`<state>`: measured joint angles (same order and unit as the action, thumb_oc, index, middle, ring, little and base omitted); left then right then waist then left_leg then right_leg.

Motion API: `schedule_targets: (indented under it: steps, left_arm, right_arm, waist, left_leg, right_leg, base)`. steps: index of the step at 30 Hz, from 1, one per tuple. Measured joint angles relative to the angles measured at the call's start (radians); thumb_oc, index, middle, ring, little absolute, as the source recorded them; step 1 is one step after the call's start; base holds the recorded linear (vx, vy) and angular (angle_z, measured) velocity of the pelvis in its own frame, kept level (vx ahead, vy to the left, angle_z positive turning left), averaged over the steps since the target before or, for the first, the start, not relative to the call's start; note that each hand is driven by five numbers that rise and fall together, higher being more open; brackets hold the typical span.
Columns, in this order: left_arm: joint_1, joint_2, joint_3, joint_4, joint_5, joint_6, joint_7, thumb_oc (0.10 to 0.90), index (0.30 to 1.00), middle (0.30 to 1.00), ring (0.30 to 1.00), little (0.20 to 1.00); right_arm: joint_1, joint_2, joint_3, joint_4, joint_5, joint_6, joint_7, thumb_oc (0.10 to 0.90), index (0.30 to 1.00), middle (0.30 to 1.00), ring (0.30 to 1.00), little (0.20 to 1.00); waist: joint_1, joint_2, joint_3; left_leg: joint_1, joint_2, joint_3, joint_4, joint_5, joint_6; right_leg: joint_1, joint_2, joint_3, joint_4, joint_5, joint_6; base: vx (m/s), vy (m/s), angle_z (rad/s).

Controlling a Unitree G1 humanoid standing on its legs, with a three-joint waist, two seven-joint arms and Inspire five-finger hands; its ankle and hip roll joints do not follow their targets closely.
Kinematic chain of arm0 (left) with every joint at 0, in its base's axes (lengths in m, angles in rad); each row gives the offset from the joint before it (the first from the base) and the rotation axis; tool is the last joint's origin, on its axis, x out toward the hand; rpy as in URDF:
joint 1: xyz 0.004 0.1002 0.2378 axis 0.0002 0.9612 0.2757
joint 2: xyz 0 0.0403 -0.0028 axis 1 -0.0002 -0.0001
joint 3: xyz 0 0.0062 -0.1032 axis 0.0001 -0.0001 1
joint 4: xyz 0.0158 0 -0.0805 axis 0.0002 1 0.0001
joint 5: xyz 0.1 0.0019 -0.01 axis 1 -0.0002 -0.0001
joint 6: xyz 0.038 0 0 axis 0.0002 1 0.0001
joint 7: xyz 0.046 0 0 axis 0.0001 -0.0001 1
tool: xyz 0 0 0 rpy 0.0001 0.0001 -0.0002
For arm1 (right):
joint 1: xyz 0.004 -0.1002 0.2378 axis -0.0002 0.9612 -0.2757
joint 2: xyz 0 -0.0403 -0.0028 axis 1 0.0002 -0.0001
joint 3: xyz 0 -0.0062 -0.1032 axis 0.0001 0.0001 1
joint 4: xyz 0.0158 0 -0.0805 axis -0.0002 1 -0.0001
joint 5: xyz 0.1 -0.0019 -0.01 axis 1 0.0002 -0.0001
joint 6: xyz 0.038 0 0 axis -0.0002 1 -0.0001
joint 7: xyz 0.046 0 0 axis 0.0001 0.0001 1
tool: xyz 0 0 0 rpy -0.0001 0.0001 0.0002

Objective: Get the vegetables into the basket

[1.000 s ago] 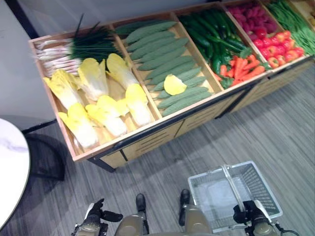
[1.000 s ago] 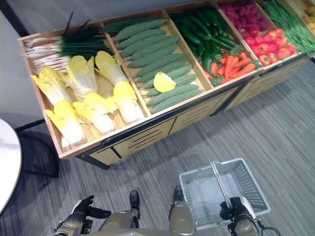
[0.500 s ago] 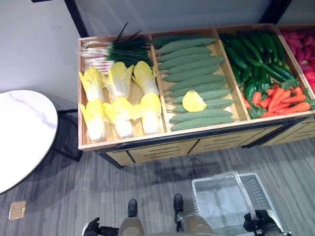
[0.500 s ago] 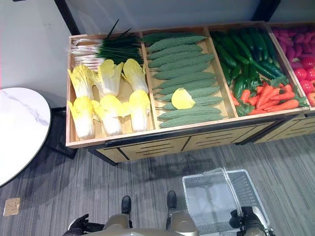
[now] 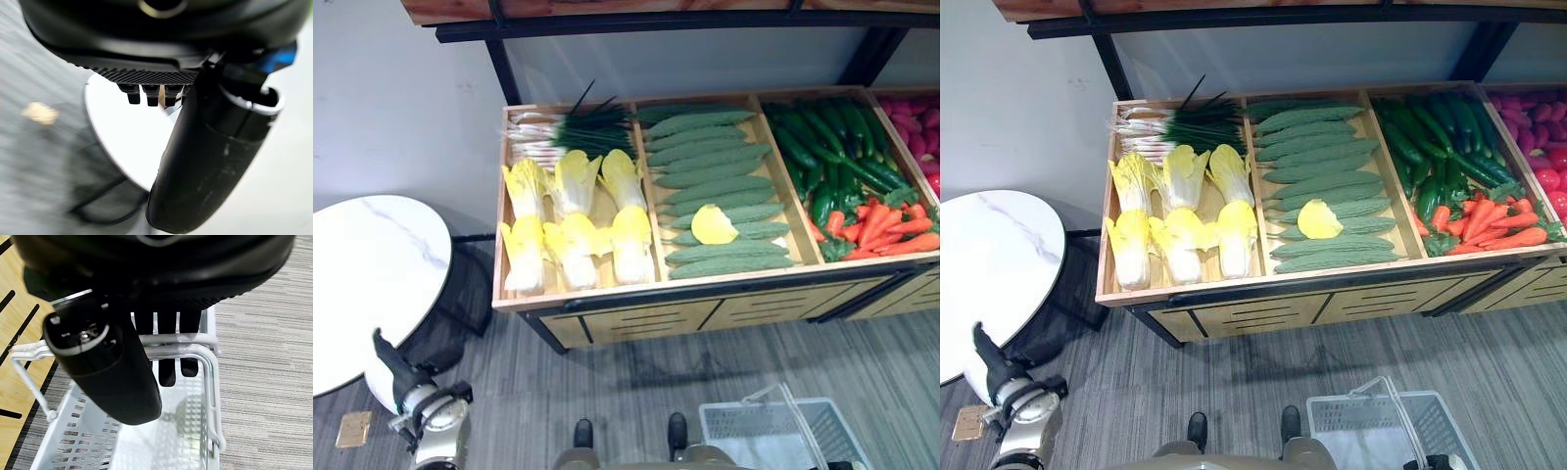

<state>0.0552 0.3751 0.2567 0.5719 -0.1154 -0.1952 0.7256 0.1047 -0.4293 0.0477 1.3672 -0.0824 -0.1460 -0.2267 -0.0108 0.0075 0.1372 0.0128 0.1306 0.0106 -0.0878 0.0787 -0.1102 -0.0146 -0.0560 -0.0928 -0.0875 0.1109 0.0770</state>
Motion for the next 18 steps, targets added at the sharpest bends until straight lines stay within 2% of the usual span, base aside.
schedule_targets:
  steps: [4, 9, 16, 18]
  left_arm:
    - [0.006, -0.010, 0.008, -0.155, 0.041, 0.029, 0.034, 0.900, 1.000, 1.000, 1.000, 1.000]
    - [-0.029, -0.011, -0.079, -0.280, 0.117, 0.038, 0.010, 0.900, 1.000, 1.000, 1.000, 1.000]
    - [-0.140, -0.031, -0.171, -0.305, 0.160, 0.036, -0.027, 0.900, 1.000, 1.000, 1.000, 1.000]
    - [-0.153, -0.035, -0.193, -0.304, 0.170, 0.036, -0.029, 0.900, 1.000, 1.000, 1.000, 1.000]
  right_arm:
    - [0.018, 0.003, 0.003, -0.021, -0.019, 0.003, 0.001, 0.400, 0.300, 0.300, 0.300, 0.300]
    - [0.014, 0.003, 0.036, -0.031, -0.032, 0.003, 0.002, 0.400, 0.300, 0.300, 0.300, 0.300]
    - [-0.020, 0.003, 0.070, -0.065, -0.058, 0.001, 0.006, 0.400, 0.300, 0.300, 0.300, 0.300]
    - [-0.023, 0.003, 0.077, -0.066, -0.064, 0.000, 0.006, 0.400, 0.300, 0.300, 0.300, 0.300]
  waist:
    - [-0.002, -0.009, -0.004]
    - [-0.007, -0.016, -0.006]
    - [-0.060, -0.025, -0.005]
    - [-0.063, -0.026, -0.004]
  left_leg:
    - [0.000, 0.000, 0.002, 0.000, 0.001, 0.002]
    - [-0.001, 0.000, 0.017, 0.000, -0.005, 0.011]
    - [0.019, 0.001, 0.065, 0.000, -0.008, 0.009]
    - [0.024, 0.001, 0.073, 0.000, -0.010, 0.009]
  right_leg:
    - [-0.005, 0.000, 0.006, -0.003, 0.000, 0.001]
    - [-0.017, 0.001, 0.024, -0.003, 0.003, 0.005]
    - [-0.019, 0.004, 0.064, -0.004, 0.009, 0.007]
    - [-0.018, 0.005, 0.071, -0.004, 0.010, 0.007]
  base:
    - [-0.01, 0.007, -0.01]
    - [0.00, 0.006, -0.10]
    - [0.01, -0.004, -0.20]
    - [0.03, -0.001, -0.12]
